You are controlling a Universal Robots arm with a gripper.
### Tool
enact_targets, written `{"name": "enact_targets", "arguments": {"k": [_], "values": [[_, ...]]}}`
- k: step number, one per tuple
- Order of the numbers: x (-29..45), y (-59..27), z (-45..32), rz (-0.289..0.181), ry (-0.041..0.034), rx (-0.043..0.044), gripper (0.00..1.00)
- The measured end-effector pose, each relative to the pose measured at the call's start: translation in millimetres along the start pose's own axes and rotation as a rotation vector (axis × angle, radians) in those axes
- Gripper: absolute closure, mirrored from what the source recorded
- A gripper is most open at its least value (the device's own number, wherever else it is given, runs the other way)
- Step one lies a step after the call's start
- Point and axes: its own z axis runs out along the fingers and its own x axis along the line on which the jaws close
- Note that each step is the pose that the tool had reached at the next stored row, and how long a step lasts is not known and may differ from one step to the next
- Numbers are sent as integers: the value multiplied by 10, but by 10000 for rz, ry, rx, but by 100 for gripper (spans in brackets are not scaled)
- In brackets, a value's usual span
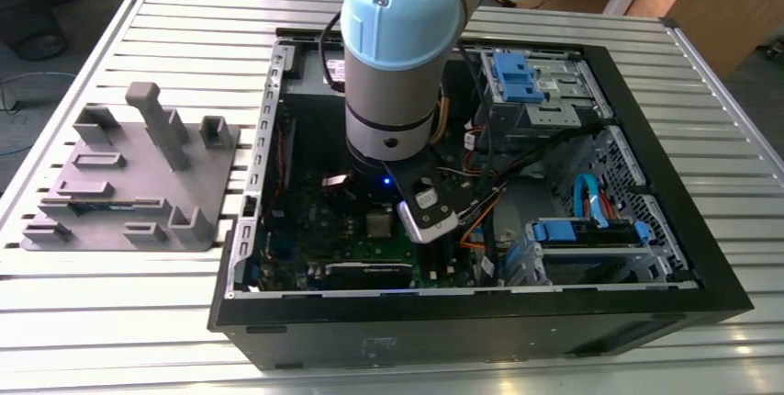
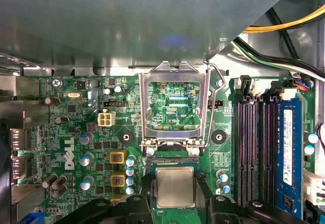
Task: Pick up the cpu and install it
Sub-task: 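Place the cpu into insertion slot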
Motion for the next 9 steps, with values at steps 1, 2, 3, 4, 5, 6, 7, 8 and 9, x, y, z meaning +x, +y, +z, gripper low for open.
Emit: {"name": "enact_targets", "arguments": {"k": [1,2,3,4,5,6,7,8,9], "values": [[0,0,0,0,0,0,55],[0,0,0,-1,-1,2,56],[-1,0,0,-1,0,2,56],[0,0,0,-1,1,2,61],[0,0,1,-1,1,1,61],[0,0,2,0,0,0,61],[0,0,2,0,0,1,61],[0,0,2,0,0,0,61],[0,0,3,0,0,1,61]]}}
